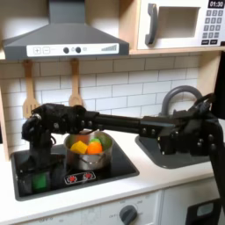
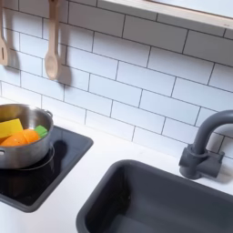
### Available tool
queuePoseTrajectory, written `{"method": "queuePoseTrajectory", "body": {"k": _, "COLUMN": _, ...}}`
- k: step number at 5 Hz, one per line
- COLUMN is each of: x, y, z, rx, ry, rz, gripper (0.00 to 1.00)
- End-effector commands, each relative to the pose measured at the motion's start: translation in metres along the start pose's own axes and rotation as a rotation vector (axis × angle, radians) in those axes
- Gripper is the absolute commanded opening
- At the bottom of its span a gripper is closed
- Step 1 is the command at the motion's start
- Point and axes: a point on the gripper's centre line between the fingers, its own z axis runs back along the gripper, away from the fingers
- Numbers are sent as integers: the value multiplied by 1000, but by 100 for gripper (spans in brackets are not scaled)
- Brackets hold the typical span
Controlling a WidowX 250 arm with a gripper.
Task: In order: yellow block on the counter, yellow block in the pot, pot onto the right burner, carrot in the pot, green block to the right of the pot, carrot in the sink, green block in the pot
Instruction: 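Move the green block to the right of the pot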
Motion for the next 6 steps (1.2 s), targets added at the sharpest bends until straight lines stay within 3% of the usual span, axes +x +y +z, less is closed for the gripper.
{"method": "queuePoseTrajectory", "body": {"k": 1, "x": 3, "y": -7, "z": 2, "rx": 0, "ry": -9, "rz": -19, "gripper": 100}}
{"method": "queuePoseTrajectory", "body": {"k": 4, "x": 13, "y": -2, "z": 13, "rx": 21, "ry": -35, "rz": -8, "gripper": 100}}
{"method": "queuePoseTrajectory", "body": {"k": 5, "x": 13, "y": -1, "z": 16, "rx": 25, "ry": -44, "rz": -11, "gripper": 0}}
{"method": "queuePoseTrajectory", "body": {"k": 6, "x": 12, "y": -3, "z": 15, "rx": 22, "ry": -41, "rz": -13, "gripper": 0}}
